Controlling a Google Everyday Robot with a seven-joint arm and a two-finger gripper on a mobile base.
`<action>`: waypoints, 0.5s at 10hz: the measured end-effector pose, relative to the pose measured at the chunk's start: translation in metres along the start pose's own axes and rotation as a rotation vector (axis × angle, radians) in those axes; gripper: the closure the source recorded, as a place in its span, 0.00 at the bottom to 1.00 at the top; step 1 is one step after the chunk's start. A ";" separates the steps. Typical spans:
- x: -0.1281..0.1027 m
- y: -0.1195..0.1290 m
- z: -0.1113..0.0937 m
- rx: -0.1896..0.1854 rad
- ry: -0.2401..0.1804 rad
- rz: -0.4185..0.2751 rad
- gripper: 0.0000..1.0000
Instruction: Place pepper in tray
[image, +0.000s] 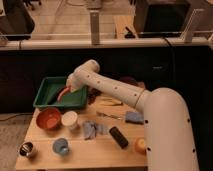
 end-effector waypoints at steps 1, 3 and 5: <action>0.003 0.004 0.005 -0.005 0.002 0.004 0.64; 0.008 0.008 0.010 -0.013 0.006 0.032 0.41; 0.007 0.008 0.011 -0.005 0.000 0.046 0.23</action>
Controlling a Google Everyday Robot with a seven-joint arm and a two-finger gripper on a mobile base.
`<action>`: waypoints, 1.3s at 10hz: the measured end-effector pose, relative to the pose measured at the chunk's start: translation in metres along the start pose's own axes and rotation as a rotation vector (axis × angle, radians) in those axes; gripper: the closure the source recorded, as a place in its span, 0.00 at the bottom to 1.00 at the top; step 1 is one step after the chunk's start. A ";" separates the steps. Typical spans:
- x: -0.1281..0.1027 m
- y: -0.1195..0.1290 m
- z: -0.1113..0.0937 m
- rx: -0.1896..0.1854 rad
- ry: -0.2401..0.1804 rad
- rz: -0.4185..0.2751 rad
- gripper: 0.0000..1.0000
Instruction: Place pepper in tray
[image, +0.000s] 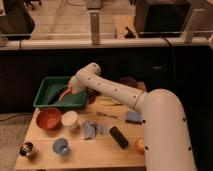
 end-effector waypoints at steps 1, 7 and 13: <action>-0.003 0.000 -0.002 0.006 -0.012 -0.001 0.20; -0.038 -0.014 -0.021 0.011 -0.039 -0.049 0.20; -0.046 -0.016 -0.024 0.007 -0.042 -0.063 0.20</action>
